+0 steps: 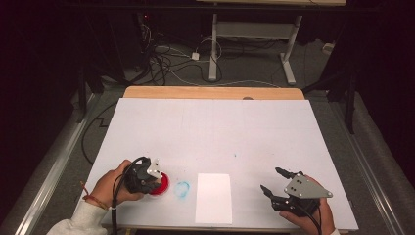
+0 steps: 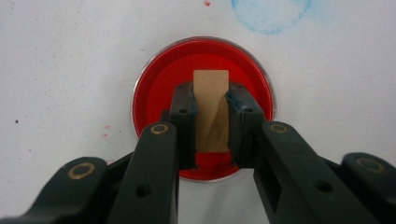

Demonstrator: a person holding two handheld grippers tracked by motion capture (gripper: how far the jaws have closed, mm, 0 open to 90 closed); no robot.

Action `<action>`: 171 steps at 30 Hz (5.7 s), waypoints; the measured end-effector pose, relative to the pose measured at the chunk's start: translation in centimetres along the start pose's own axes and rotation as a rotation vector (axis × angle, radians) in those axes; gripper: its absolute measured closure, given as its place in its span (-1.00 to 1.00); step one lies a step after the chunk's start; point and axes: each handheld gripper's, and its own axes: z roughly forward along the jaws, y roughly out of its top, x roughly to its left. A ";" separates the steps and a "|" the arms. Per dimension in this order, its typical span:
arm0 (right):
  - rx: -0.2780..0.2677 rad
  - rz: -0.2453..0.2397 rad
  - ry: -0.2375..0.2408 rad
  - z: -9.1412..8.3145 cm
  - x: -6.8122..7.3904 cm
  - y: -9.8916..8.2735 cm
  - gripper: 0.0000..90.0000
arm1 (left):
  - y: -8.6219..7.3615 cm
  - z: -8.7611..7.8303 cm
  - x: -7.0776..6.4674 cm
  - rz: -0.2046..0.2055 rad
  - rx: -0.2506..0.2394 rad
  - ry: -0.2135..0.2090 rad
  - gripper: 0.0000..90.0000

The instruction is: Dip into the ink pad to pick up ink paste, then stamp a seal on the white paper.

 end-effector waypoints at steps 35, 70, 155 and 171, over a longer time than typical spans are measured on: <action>0.004 0.001 -0.004 0.4 -0.2 0.1 -0.30 | 0.3 0.1 -0.4 -0.016 0.026 0.024 0.64; -0.002 0.010 -0.023 -0.1 -0.3 -0.2 -0.30 | 1.5 -4.7 -0.6 -0.026 -0.162 0.079 0.64; -0.001 -0.027 -0.033 -0.2 0.2 0.0 -0.31 | 14.4 4.6 -6.2 0.287 0.055 -0.170 0.64; 0.006 -0.026 -0.033 -0.1 0.3 -0.1 -0.31 | 14.6 4.6 -6.3 0.307 0.068 -0.158 0.64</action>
